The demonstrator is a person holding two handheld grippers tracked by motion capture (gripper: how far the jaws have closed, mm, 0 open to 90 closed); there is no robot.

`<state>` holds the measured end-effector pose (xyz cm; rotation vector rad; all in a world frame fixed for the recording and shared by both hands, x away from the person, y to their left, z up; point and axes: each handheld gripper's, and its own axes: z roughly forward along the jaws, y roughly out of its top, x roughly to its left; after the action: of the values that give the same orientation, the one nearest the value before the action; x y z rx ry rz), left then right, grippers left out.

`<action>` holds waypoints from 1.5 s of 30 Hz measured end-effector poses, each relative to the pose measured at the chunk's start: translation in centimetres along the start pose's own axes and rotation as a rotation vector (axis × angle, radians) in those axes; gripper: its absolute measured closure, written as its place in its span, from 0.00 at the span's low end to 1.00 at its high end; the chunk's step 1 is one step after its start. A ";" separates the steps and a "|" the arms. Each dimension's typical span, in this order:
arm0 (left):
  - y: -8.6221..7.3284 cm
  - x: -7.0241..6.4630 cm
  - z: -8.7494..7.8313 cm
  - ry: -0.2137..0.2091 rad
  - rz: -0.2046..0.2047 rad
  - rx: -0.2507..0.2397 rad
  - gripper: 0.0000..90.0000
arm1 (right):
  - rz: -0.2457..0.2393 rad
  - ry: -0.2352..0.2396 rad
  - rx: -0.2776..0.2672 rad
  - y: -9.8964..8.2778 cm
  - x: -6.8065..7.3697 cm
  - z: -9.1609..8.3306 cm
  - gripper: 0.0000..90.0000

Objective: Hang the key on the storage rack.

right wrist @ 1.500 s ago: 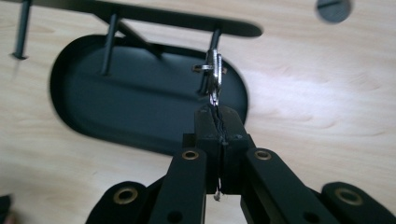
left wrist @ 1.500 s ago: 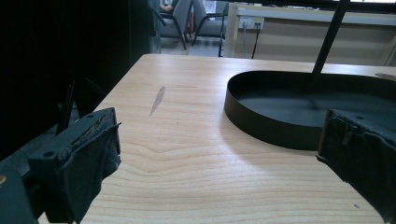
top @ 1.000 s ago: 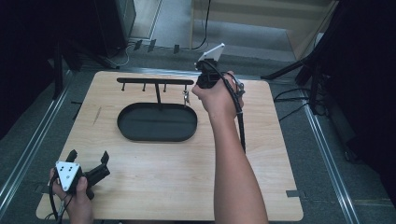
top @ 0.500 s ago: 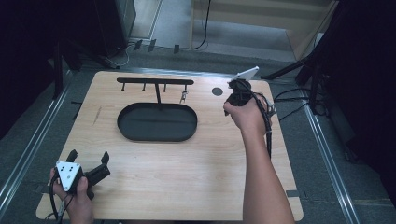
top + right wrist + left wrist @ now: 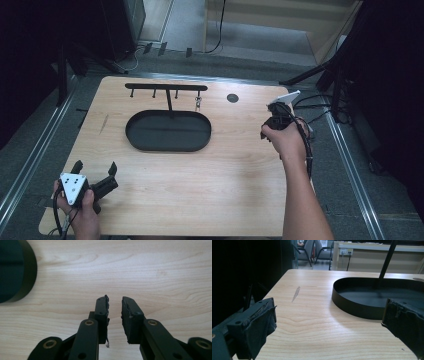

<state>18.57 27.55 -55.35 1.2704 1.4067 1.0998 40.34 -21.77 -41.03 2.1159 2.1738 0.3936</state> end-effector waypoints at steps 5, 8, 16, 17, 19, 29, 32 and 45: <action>0.0 0.1 0.0 0.003 -0.003 -0.002 0.00 | -0.014 0.011 -0.024 -1.2 -1.4 0.5 0.77; 0.0 0.1 0.0 0.003 -0.004 -0.003 0.00 | -0.032 0.044 -0.099 -2.2 -2.4 0.7 0.67; 0.0 0.0 0.0 0.003 -0.001 -0.004 0.00 | -0.025 0.214 -0.319 -5.8 -5.5 1.8 0.41; 0.0 0.0 0.0 0.003 0.000 -0.004 0.00 | -0.024 0.231 -0.366 -6.3 -5.9 1.9 0.38; 0.0 0.0 0.0 0.004 0.001 -0.004 0.00 | -0.049 0.224 -0.460 -7.6 -6.4 2.2 0.33; 0.0 0.0 -0.1 0.002 0.003 -0.008 0.00 | -0.049 0.023 -0.685 -13.8 -8.1 4.7 0.08; 0.0 0.0 -0.1 0.003 0.003 -0.006 0.00 | -0.042 0.067 -0.758 -15.5 -9.3 5.5 0.00; 0.0 0.0 -0.1 0.005 0.006 -0.009 0.00 | -0.015 0.055 -0.924 -20.4 -12.7 6.9 0.00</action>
<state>18.47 27.52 -55.37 1.2668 1.4015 1.1131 22.69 -33.69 -54.12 1.5487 1.5299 1.1775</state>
